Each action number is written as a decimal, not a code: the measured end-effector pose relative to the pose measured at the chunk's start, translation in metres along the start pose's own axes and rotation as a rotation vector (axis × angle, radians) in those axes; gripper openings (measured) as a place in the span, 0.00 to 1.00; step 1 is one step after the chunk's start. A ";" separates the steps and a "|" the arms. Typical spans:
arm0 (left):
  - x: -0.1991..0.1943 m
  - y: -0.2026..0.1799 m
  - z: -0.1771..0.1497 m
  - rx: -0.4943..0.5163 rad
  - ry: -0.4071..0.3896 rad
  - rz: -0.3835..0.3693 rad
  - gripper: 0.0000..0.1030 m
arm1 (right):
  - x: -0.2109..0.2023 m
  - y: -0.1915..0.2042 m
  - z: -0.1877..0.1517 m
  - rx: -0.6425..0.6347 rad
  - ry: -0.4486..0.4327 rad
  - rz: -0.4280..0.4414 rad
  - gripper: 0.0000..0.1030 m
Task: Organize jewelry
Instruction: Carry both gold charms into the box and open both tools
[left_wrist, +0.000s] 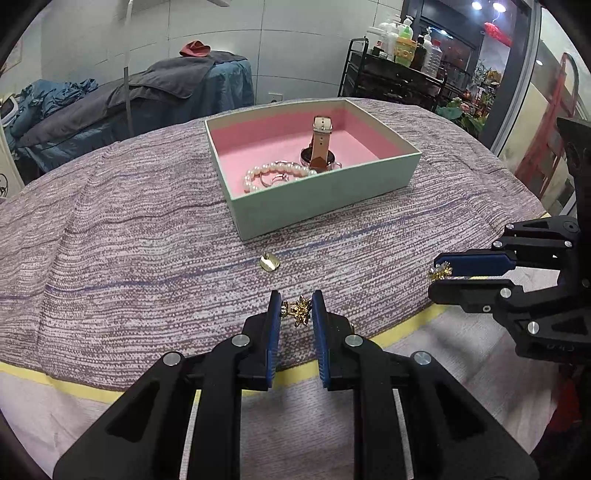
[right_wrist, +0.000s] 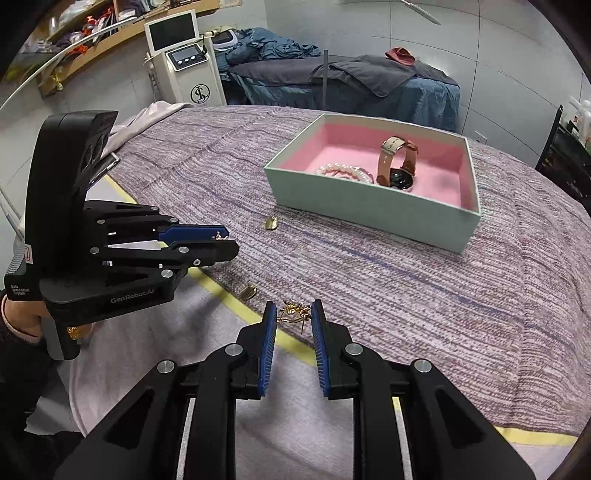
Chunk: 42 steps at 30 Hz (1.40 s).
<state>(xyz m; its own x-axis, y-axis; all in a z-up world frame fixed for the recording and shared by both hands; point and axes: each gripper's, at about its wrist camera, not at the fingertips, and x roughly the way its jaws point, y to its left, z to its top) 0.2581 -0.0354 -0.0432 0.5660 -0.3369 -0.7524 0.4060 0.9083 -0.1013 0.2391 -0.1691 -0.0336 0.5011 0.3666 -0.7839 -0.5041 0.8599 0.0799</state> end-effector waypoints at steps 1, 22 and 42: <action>-0.001 -0.001 0.004 0.006 -0.007 0.000 0.17 | -0.001 -0.003 0.001 0.001 -0.005 -0.007 0.18; 0.046 0.014 0.116 -0.010 -0.009 0.025 0.17 | 0.020 -0.071 0.079 0.075 -0.063 -0.116 0.18; 0.109 0.011 0.128 0.004 0.117 0.041 0.17 | 0.072 -0.088 0.098 0.086 0.044 -0.139 0.18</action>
<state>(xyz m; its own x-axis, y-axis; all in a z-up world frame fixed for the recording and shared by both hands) 0.4162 -0.0939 -0.0424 0.4947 -0.2678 -0.8268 0.3868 0.9198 -0.0664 0.3882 -0.1832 -0.0370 0.5297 0.2277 -0.8171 -0.3692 0.9292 0.0196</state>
